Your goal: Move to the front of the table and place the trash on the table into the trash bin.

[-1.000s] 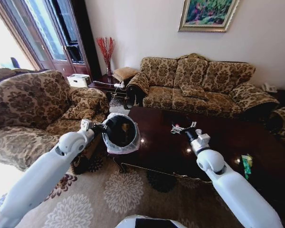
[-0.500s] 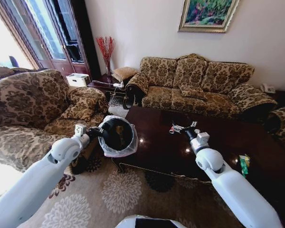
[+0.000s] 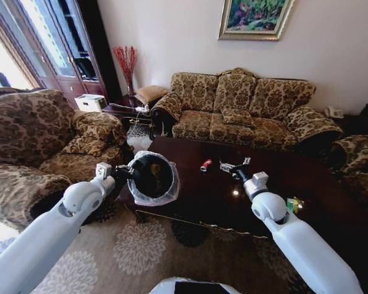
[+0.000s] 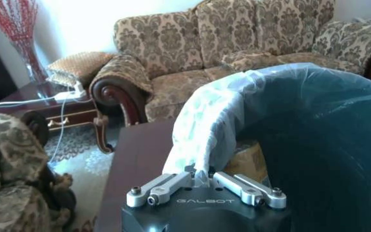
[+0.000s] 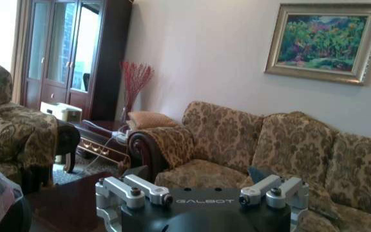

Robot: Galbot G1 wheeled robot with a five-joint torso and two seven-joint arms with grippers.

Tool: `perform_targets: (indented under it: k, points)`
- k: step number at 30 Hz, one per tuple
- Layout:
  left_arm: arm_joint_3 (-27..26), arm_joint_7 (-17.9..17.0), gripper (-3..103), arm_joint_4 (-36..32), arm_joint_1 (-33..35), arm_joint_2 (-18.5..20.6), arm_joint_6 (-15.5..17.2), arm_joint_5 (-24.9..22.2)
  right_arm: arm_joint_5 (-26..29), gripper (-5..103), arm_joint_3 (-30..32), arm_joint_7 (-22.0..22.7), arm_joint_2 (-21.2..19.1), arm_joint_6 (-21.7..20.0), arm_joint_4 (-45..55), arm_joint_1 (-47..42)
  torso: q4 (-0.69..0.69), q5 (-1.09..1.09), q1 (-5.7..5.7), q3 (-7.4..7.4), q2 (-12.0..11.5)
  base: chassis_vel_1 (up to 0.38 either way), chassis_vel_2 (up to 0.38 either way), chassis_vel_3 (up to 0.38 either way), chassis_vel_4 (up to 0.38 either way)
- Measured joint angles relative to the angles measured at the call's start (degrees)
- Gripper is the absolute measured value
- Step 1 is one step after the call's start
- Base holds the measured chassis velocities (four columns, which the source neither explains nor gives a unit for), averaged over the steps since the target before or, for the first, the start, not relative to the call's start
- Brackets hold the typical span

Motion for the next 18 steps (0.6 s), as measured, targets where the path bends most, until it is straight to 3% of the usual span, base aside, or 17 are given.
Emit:
perform_targets:
  k: [8,13,18]
  points:
    - [-3.06,0.09,0,-1.23,3.08,0.05,-0.28,0.0,-0.1,100,-0.79,-1.2,0.03,1.53,-0.23,-0.56,-0.03,0.06,-0.05,-0.02,0.01,-0.201,-0.143,0.193,0.1]
    - [-3.71,0.06,0,-1.45,3.79,-0.03,-0.33,0.02,-0.1,100,-0.97,-1.69,-0.02,2.29,-0.31,-1.04,0.05,-0.02,-0.04,-0.01,0.01,-0.108,0.083,0.133,-0.064]
    - [-3.73,0.05,0,-1.68,4.0,-0.22,-0.34,0.06,-0.27,100,-0.99,-1.85,-0.03,2.47,-0.29,-1.39,0.05,-0.02,-0.02,-0.01,0.01,-0.188,0.181,0.258,-0.133]
